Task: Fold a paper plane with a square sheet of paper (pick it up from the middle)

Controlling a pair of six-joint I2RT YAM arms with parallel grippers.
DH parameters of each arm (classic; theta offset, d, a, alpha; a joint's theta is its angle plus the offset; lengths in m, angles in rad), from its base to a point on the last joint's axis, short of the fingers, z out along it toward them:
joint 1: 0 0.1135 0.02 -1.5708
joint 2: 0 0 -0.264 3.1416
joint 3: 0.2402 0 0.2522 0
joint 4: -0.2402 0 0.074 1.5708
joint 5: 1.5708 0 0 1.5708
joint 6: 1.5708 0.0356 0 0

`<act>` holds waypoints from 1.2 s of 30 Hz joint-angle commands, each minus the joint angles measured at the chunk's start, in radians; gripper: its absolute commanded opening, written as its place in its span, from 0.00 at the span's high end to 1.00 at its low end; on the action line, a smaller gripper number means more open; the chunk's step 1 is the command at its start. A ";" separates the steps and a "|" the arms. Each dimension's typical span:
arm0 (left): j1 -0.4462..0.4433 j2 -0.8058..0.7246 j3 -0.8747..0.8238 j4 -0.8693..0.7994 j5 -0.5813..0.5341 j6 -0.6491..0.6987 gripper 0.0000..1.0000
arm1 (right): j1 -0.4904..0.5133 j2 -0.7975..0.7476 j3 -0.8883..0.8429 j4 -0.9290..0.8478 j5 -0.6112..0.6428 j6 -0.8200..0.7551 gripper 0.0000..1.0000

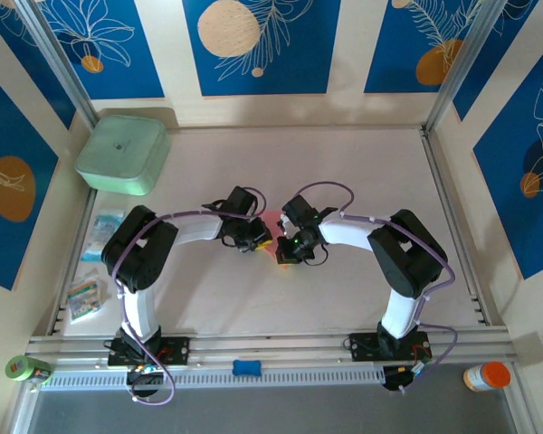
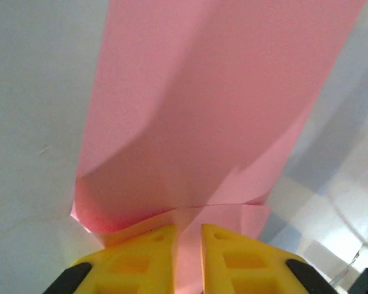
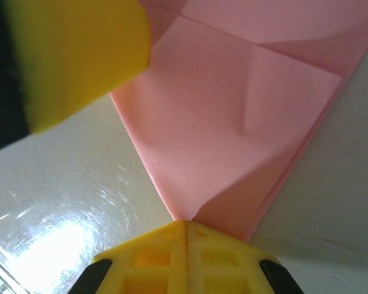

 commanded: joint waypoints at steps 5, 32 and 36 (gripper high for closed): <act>-0.022 -0.111 -0.099 0.163 0.029 0.084 0.82 | 0.006 0.045 0.011 -0.051 0.035 0.004 1.00; -0.081 -0.021 -0.082 0.024 -0.086 0.189 0.89 | 0.001 0.062 0.010 -0.082 0.044 0.002 1.00; -0.063 -0.013 -0.053 -0.033 -0.119 0.231 0.89 | 0.001 0.063 -0.012 -0.103 0.063 -0.023 1.00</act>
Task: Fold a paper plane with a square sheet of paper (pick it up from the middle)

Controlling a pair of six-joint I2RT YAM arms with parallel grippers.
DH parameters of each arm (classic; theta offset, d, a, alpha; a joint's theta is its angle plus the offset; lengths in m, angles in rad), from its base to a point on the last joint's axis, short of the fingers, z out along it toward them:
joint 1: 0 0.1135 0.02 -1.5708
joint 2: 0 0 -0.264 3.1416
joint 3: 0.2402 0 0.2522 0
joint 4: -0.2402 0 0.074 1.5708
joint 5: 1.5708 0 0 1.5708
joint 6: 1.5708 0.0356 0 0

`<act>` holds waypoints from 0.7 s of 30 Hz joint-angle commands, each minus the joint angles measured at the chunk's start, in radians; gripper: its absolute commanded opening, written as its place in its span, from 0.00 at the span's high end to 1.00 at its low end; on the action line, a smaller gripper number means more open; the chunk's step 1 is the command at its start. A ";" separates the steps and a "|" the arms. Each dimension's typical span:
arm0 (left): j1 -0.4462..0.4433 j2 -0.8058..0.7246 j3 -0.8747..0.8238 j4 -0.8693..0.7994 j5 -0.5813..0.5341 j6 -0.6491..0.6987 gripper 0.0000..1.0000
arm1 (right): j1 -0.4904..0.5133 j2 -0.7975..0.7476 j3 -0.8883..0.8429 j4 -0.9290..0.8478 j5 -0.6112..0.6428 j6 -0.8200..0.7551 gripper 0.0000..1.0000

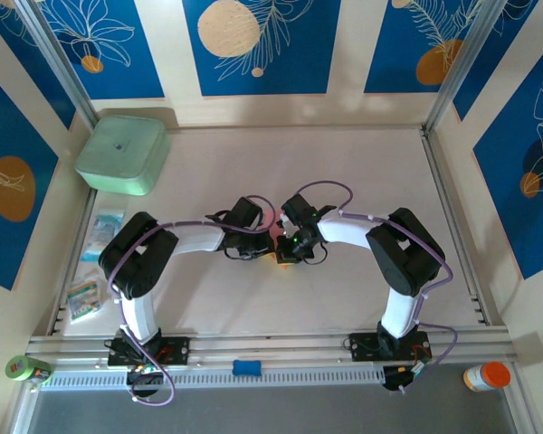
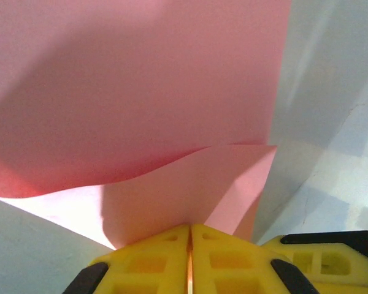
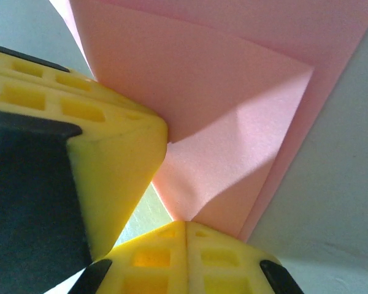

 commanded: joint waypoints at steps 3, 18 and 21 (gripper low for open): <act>0.033 0.028 0.042 -0.112 -0.073 0.080 0.89 | -0.004 0.043 -0.060 -0.087 0.077 -0.033 1.00; 0.248 0.025 0.061 -0.121 -0.044 0.206 0.88 | -0.011 0.033 -0.081 -0.060 0.036 0.001 1.00; 0.253 0.000 0.095 -0.146 -0.041 0.218 0.87 | -0.011 0.026 -0.059 -0.056 0.018 0.008 1.00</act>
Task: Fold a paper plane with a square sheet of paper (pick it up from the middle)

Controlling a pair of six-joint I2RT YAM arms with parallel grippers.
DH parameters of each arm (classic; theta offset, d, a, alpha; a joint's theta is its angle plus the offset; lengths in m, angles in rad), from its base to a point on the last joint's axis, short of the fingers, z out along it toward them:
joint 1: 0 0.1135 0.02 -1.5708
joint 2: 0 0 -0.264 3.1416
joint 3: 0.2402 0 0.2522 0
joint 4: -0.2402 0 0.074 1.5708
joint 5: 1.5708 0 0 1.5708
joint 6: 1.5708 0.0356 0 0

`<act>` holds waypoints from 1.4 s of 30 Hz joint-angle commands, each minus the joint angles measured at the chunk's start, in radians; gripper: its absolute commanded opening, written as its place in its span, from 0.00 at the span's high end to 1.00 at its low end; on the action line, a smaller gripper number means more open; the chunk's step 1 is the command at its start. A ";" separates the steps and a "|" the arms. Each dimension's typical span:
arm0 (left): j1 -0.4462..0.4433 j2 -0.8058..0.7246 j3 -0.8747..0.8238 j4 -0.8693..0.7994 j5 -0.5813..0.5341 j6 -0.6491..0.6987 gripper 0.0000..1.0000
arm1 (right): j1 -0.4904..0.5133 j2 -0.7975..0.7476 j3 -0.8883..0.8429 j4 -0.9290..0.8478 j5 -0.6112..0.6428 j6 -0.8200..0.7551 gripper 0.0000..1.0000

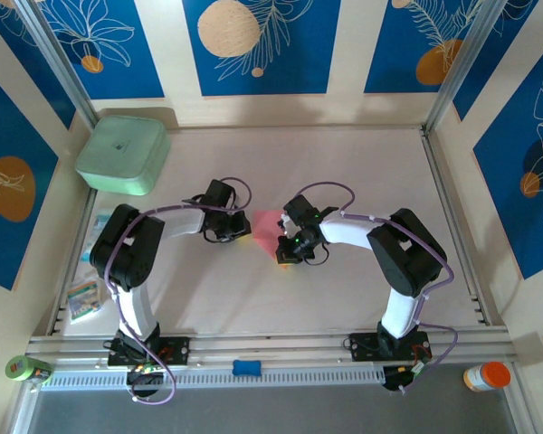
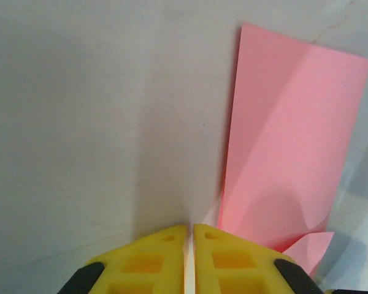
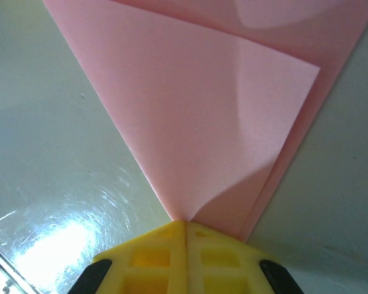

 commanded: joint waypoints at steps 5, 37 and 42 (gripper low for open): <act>0.012 -0.109 0.021 -0.010 0.012 -0.037 0.82 | -0.007 -0.040 0.047 -0.073 -0.022 0.036 0.96; -0.164 -0.050 -0.125 0.325 0.116 -0.439 0.85 | -0.014 -0.202 0.043 0.023 0.057 0.080 0.78; -0.168 -0.022 -0.106 0.245 0.078 -0.429 0.91 | -0.010 -0.122 0.057 0.009 0.076 0.115 0.89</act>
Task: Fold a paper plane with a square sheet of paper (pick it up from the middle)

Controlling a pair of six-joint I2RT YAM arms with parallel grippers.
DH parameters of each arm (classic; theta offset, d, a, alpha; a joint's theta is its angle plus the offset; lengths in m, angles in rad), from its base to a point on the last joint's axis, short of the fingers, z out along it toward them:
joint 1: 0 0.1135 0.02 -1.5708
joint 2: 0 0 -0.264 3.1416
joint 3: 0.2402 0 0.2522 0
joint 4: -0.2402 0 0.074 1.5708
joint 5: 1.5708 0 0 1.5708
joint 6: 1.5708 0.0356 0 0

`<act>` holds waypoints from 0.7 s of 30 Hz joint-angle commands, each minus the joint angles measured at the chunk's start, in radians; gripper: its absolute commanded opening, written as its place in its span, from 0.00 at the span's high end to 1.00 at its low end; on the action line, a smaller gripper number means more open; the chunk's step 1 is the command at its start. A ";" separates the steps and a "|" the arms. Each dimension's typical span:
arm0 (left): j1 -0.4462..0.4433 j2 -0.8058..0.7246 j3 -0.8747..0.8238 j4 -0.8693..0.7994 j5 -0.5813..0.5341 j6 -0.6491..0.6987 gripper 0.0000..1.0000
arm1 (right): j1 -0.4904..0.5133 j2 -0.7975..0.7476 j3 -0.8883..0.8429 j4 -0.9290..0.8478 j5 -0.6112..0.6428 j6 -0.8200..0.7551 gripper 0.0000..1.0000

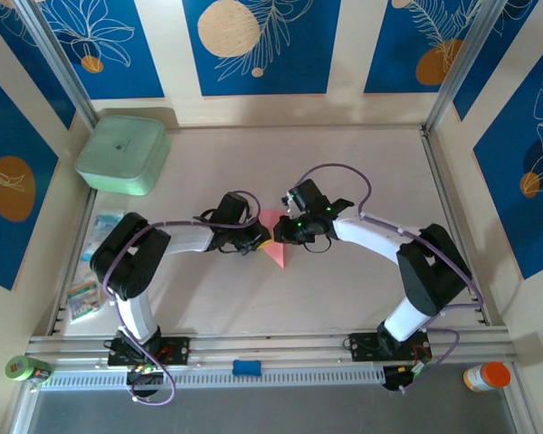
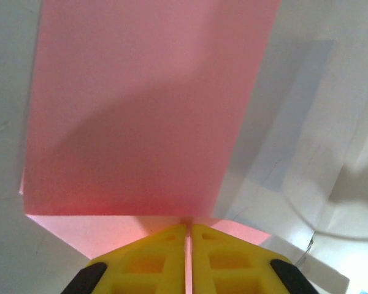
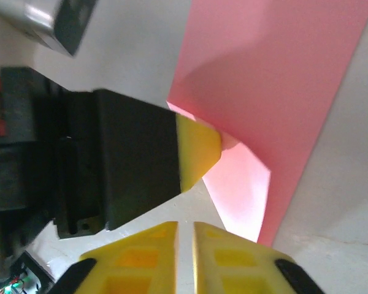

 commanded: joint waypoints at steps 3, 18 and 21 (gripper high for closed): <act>-0.009 0.036 0.030 -0.087 -0.029 0.021 0.94 | -0.024 0.061 -0.010 0.007 -0.016 0.035 0.92; -0.009 0.042 0.029 -0.050 -0.001 0.003 0.95 | -0.042 0.191 0.049 -0.019 -0.007 0.025 0.94; -0.008 0.001 0.023 -0.073 -0.015 0.007 0.91 | -0.043 0.216 0.057 -0.042 0.016 0.024 0.94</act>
